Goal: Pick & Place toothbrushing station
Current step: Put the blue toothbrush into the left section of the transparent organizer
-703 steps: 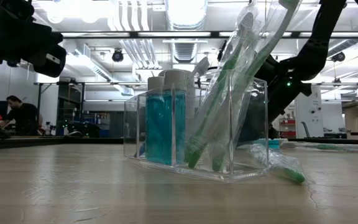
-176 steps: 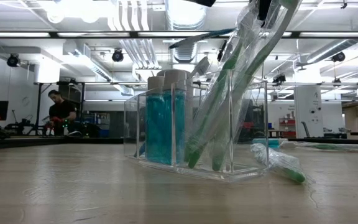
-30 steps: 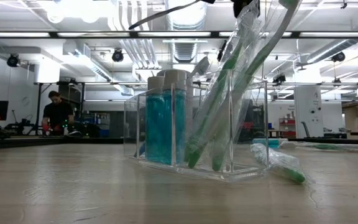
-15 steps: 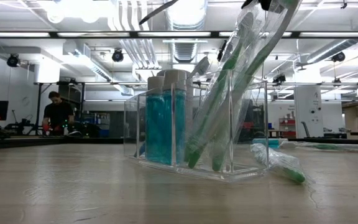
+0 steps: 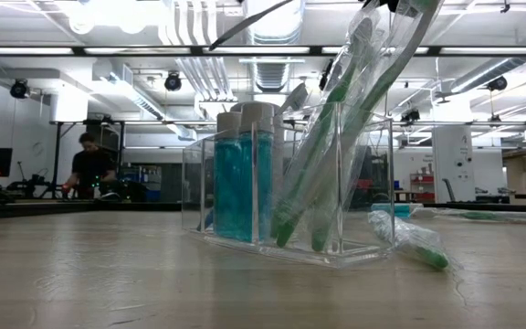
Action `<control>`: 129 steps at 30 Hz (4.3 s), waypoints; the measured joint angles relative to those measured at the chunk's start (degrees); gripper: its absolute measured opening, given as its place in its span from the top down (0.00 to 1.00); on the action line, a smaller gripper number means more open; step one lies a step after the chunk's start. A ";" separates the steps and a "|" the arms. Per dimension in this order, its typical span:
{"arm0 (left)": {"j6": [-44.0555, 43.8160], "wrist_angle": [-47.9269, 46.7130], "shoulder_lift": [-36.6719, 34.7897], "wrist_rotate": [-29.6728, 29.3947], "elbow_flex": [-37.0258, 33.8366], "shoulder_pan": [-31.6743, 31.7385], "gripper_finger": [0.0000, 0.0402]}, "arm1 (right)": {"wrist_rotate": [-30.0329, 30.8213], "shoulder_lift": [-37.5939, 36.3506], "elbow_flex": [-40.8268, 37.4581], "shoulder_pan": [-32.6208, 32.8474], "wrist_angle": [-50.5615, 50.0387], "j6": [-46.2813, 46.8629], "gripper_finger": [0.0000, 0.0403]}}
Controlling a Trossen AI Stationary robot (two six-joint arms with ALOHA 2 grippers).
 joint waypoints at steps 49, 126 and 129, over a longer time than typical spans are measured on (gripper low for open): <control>-15.71 79.46 -4.35 35.75 -47.73 1.46 0.86 | 5.93 -0.02 -3.70 -0.02 0.88 0.26 0.83; -38.00 80.06 12.85 36.97 -46.51 1.48 0.80 | 5.64 -0.07 -3.76 -0.02 0.13 -0.44 0.87; -38.11 80.02 12.85 36.93 -46.02 1.48 0.80 | 5.64 -0.07 -3.76 -0.02 0.13 -0.44 0.87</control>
